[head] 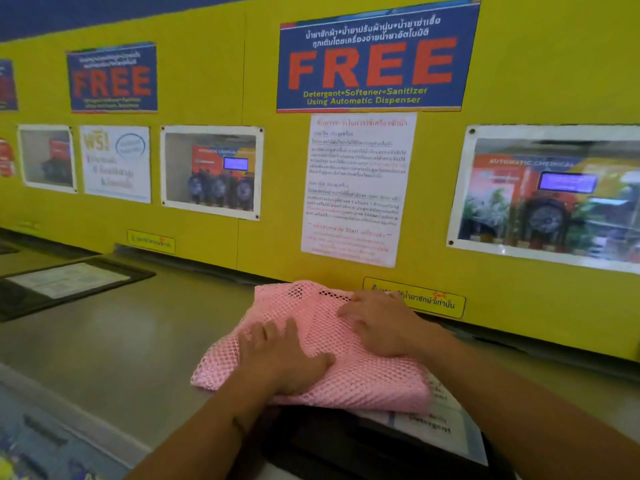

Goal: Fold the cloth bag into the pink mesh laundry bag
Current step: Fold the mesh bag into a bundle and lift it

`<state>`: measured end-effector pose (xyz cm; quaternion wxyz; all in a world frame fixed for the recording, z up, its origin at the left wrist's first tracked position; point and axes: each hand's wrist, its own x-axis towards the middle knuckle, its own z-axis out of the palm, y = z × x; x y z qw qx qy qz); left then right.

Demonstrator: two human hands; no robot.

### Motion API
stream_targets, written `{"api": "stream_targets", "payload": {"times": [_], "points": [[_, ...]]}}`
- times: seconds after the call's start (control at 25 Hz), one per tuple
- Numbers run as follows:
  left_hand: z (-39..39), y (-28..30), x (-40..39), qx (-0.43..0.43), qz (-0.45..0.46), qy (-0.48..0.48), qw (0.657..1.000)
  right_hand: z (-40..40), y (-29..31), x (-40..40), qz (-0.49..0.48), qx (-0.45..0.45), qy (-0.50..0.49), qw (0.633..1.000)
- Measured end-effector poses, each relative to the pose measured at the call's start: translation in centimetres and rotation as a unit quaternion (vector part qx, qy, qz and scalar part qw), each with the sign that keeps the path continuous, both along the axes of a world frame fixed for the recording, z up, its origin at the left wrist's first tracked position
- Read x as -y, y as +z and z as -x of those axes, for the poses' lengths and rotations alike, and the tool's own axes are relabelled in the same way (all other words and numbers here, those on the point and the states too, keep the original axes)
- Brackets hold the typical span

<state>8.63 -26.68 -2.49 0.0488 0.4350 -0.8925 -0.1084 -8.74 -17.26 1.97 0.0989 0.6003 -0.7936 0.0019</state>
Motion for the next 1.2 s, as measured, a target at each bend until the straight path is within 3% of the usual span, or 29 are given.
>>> {"api": "stream_targets", "payload": {"times": [0.12, 0.24, 0.36, 0.44, 0.48, 0.56, 0.68, 0.76, 0.88, 1.0, 1.08, 1.2], "points": [[-0.9, 0.0, 1.8, 0.019, 0.008, -0.059, 0.998, 1.8, -0.4, -0.1, -0.06, 0.116, -0.045, 0.99], [-2.7, 0.4, 4.2, -0.004, 0.023, -0.134, 0.991, 0.2, -0.1, -1.3, -0.098, 0.102, -0.035, 0.989], [-5.2, 1.5, 5.9, -0.121, 0.102, -0.166, 0.973, -3.1, 2.0, -4.3, -0.15, 0.072, -0.024, 0.986], [-6.8, 2.1, 6.5, -0.227, 0.216, -0.104, 0.944, -4.7, 3.8, -6.5, -0.187, 0.11, -0.002, 0.976], [-7.5, 2.4, 6.3, -0.275, 0.226, -0.049, 0.933, -5.0, 4.3, -7.2, -0.181, 0.156, 0.001, 0.971], [-8.7, 2.7, 5.3, -0.294, 0.167, 0.061, 0.939, -5.1, 4.3, -7.0, -0.093, 0.237, -0.01, 0.967], [-9.1, 2.0, 3.9, -0.066, 0.019, 0.081, 0.994, -4.9, 2.0, -4.1, -0.004, 0.251, -0.032, 0.968], [-8.8, 2.0, 3.4, -0.002, -0.008, 0.062, 0.998, -5.1, 0.3, -2.5, 0.006, 0.263, -0.005, 0.965], [-7.8, 2.2, 2.8, -0.032, -0.017, 0.059, 0.998, -5.2, -0.1, -1.9, 0.039, 0.349, -0.016, 0.936], [-7.2, 1.7, 1.5, -0.144, -0.04, 0.046, 0.988, -5.2, -0.1, -1.5, 0.075, 0.486, -0.019, 0.871], [-7.9, 1.7, 0.9, -0.215, -0.059, 0.023, 0.975, -5.4, -0.2, -1.4, 0.091, 0.516, -0.012, 0.852], [-8.9, 1.6, 0.6, -0.254, -0.053, 0.029, 0.965, -5.9, -0.6, -1.5, 0.098, 0.519, 0.008, 0.849]]}}
